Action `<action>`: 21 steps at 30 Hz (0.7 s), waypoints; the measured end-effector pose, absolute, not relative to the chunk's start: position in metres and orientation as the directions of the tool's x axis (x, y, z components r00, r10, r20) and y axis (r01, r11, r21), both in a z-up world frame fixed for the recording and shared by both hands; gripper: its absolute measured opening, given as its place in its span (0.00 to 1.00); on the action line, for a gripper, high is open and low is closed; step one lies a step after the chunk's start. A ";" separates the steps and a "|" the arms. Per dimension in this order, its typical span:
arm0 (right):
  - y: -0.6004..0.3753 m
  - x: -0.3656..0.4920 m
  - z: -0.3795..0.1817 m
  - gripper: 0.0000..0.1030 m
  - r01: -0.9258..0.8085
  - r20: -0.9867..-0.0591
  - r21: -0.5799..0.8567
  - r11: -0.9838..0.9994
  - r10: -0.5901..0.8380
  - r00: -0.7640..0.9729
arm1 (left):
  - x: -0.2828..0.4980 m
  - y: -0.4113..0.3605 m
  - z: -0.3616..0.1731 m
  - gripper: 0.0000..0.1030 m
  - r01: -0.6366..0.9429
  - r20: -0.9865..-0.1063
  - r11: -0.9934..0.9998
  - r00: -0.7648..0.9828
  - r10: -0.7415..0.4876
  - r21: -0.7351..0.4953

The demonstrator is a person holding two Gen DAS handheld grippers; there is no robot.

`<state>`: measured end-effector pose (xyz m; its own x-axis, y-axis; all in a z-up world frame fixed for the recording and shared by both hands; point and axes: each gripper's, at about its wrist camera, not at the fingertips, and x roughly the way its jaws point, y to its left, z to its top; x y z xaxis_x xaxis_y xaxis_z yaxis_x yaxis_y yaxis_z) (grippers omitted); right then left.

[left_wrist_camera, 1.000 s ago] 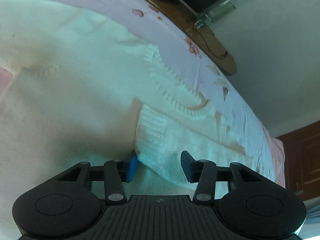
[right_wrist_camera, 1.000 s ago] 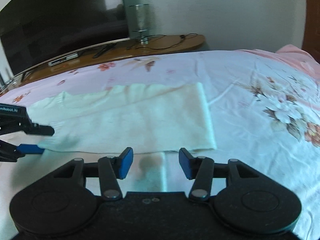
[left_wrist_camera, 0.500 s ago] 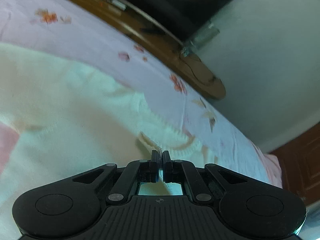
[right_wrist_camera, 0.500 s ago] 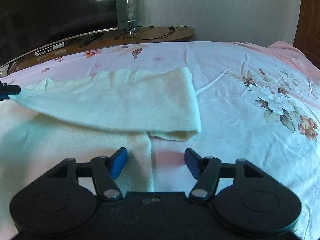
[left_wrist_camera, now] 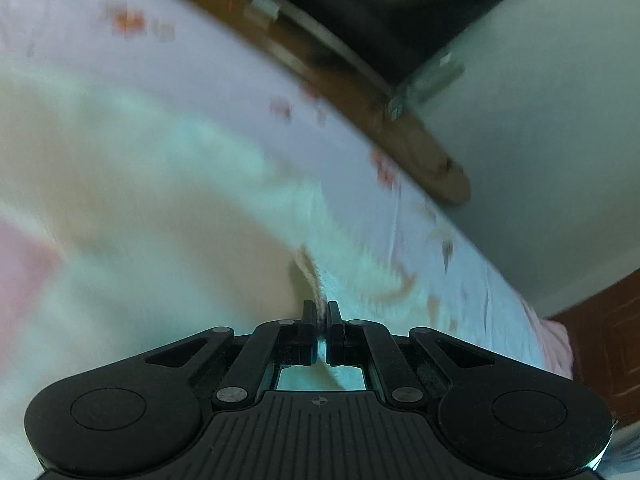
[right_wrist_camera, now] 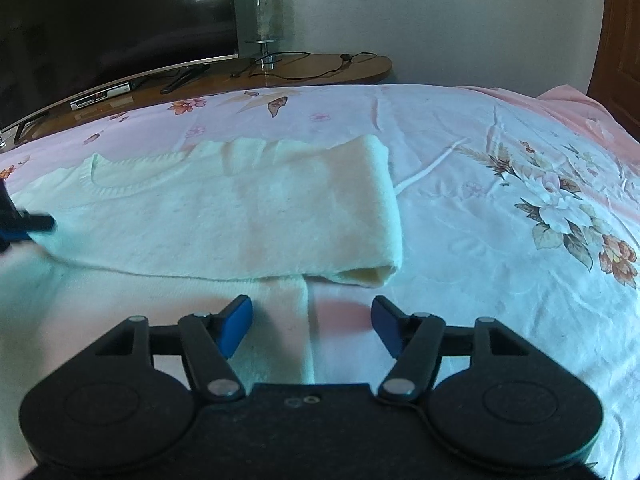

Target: Fold small clothes

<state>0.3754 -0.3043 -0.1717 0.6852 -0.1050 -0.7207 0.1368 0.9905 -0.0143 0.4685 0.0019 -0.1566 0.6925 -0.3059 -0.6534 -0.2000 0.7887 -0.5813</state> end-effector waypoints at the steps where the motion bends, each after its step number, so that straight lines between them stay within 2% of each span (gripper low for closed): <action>1: -0.304 0.376 -0.172 0.64 0.139 -0.719 -0.016 0.990 -0.108 0.686 | 0.468 0.013 -0.147 0.03 -0.206 -0.636 0.787 0.718 -0.283 -0.582; 4: -0.303 0.381 -0.172 0.64 0.149 -0.714 -0.030 0.988 -0.126 0.689 | 0.468 0.046 -0.129 0.03 -0.224 -0.608 0.788 0.761 -0.226 -0.573; 8: -0.299 0.388 -0.174 0.63 0.151 -0.708 -0.039 0.988 -0.134 0.693 | 0.465 0.070 -0.134 0.03 -0.263 -0.625 0.800 0.761 -0.172 -0.540; 9: -0.298 0.390 -0.174 0.59 0.144 -0.705 -0.040 0.989 -0.130 0.697 | 0.462 0.072 -0.139 0.03 -0.277 -0.635 0.800 0.756 -0.160 -0.532; 10: -0.296 0.393 -0.175 0.50 0.132 -0.704 -0.043 0.990 -0.124 0.699 | 0.459 0.075 -0.145 0.03 -0.294 -0.645 0.797 0.749 -0.151 -0.528; 12: -0.292 0.398 -0.174 0.22 0.111 -0.697 -0.052 0.992 -0.116 0.708 | 0.454 0.078 -0.157 0.03 -0.324 -0.664 0.791 0.735 -0.134 -0.519; 13: -0.291 0.400 -0.173 0.17 0.105 -0.694 -0.052 0.993 -0.111 0.712 | 0.452 0.080 -0.162 0.03 -0.338 -0.673 0.789 0.729 -0.126 -0.513; 16: -0.293 0.401 -0.171 0.08 0.099 -0.692 -0.031 0.995 -0.093 0.715 | 0.446 0.084 -0.174 0.03 -0.371 -0.690 0.776 0.716 -0.111 -0.510; 21: -0.310 0.393 -0.178 0.06 0.169 -0.702 0.011 0.986 -0.113 0.703 | 0.446 0.071 -0.194 0.03 -0.361 -0.739 0.826 0.666 -0.097 -0.433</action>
